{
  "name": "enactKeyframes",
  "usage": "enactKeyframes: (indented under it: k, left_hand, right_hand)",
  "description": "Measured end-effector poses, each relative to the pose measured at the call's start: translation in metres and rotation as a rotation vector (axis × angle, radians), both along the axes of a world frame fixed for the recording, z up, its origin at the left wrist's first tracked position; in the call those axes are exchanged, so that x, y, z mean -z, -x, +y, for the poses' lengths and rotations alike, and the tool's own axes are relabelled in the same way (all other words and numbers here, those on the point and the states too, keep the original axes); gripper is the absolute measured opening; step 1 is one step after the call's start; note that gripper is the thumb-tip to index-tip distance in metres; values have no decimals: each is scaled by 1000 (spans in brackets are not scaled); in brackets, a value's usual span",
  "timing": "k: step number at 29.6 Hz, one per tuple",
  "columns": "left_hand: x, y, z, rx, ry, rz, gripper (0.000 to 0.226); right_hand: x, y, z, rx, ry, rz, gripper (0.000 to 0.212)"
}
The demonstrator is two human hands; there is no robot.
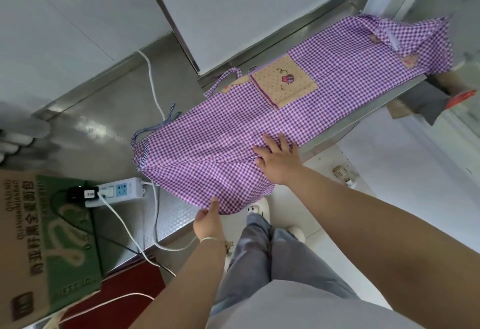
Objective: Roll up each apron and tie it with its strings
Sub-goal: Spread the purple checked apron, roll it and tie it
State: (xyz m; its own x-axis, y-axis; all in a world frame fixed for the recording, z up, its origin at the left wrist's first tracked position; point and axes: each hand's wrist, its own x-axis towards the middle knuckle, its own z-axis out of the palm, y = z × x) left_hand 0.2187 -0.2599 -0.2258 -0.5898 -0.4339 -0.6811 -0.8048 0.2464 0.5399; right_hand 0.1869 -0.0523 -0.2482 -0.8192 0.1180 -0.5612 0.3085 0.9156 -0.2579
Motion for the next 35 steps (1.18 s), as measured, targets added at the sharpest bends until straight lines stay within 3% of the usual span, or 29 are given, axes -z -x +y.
enactKeyframes:
  k: [6, 10, 12, 16, 19, 22, 24, 27, 28, 32, 35]
  left_hand:
    - [-13, 6, -17, 121, -134, 100, 16]
    - [-22, 32, -33, 208, -324, -4, 26]
    - [-32, 41, -39, 232, -469, -18, 17]
    - [-43, 61, -41, 212, -732, -60, 26]
    - [-50, 76, -37, 353, -744, -207, 45]
    - [-54, 91, -26, 390, -805, -267, 57]
    - [-58, 101, -16, 395, -804, -272, 57]
    - [-58, 113, -3, 347, -776, -258, 57]
    - [-58, 116, 0, 320, -780, -249, 57]
    - [-54, 128, 9, 249, -832, -233, 55]
    - [-53, 142, 23, 147, -686, -186, 29]
  right_hand:
    - [7, -8, 0, -33, -26, 6, 54]
    - [12, -12, 0, -83, -109, 13, 57]
    - [11, -16, -6, -36, -115, 164, 57]
    - [2, -48, -37, 307, 101, 745, 39]
    - [-12, -61, -62, 170, 396, 621, 56]
    - [-30, -51, -85, 93, 488, 434, 65]
    - [-33, -38, -101, 214, 468, 344, 64]
    - [-31, -16, -110, 524, 652, 142, 79]
    - [-31, -11, -109, 584, 711, 92, 76]
    - [-32, -4, -93, 769, 749, 141, 26]
    - [-45, 8, -65, 884, 796, 177, 24]
